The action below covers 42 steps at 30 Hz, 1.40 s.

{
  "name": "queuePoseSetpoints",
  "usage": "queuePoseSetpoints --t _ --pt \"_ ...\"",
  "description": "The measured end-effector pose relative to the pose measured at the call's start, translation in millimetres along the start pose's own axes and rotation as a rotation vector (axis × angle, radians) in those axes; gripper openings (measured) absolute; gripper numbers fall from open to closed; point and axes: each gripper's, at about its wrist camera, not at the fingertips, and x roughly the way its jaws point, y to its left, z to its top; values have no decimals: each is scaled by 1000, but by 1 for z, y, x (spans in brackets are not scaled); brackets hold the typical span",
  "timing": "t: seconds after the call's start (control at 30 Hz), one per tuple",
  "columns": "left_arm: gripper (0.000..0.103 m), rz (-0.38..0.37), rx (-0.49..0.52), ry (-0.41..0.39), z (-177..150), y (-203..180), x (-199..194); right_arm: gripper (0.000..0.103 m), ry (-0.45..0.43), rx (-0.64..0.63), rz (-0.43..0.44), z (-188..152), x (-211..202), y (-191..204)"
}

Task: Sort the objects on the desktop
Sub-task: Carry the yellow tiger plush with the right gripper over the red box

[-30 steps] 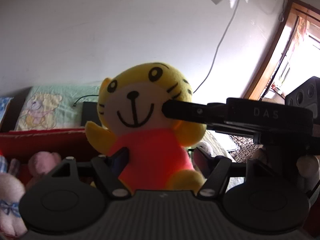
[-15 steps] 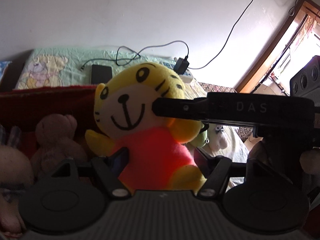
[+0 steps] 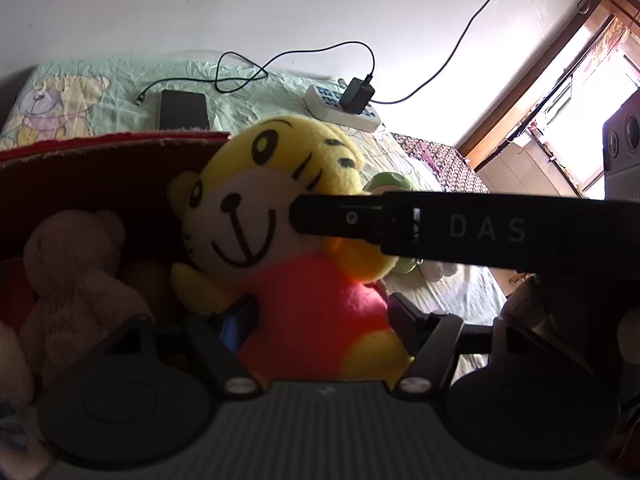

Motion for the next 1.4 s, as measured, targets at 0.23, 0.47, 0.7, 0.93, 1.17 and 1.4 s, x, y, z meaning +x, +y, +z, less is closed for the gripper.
queuePoseSetpoints --t 0.23,0.47,0.7,0.93,1.17,1.4 --pt "71 -12 -19 20 1 10 10 32 47 -68 -23 0 17 2" --pt "75 -10 -11 22 3 8 13 33 33 -80 -21 -5 21 -1" --pt "82 22 -10 18 5 5 9 42 -21 -23 2 -8 13 -6" --pt "88 53 -22 23 5 4 7 45 -62 -10 10 -10 2 -5" --pt "88 87 -16 31 6 -1 4 45 -101 20 7 -11 -8 -10" --pt "89 119 -1 38 5 -6 5 45 -106 8 -6 -15 -11 -9"
